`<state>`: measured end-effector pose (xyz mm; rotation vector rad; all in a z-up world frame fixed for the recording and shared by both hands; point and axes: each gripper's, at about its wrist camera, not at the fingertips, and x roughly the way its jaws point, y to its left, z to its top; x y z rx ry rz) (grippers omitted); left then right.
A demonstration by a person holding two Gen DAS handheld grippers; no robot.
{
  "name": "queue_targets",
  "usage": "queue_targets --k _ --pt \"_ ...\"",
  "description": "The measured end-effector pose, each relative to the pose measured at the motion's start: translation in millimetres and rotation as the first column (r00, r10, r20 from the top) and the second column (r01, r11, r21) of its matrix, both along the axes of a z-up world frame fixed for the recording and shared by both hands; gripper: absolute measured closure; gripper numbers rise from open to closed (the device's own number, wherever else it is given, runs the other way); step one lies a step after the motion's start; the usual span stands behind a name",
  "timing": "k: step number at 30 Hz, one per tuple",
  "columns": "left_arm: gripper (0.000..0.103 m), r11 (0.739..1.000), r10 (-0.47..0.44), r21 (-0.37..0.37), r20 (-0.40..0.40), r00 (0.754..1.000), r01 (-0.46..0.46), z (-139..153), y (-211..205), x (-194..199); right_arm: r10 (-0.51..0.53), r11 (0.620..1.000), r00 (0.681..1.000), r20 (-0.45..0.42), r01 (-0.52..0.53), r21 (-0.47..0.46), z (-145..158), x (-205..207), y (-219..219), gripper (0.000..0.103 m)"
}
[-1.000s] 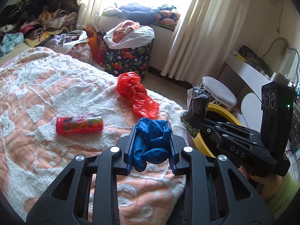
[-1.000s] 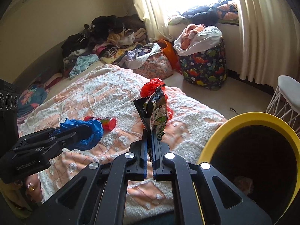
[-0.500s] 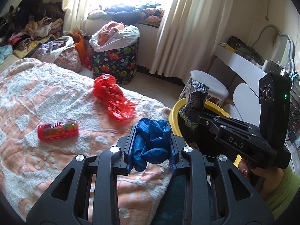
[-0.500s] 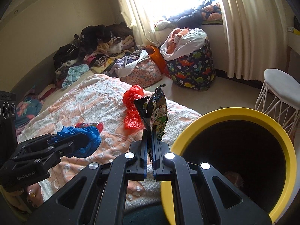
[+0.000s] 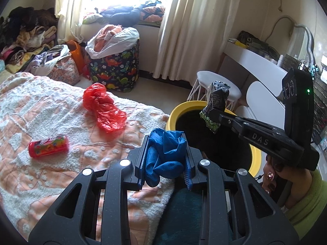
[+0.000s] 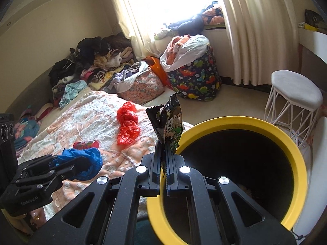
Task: Collect trash
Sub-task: 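Carry the blue glove and dark wrapper over the yellow bin with both grippers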
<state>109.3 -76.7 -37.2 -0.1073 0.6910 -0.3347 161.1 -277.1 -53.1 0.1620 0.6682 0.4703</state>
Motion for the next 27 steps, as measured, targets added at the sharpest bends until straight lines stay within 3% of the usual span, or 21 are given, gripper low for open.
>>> queue_targets --k 27 --pt "0.081 0.989 -0.132 0.072 0.009 0.991 0.131 -6.9 -64.2 5.6 -0.157 0.984 0.987 -0.026 0.159 0.075 -8.1 5.2 -74.0 0.099"
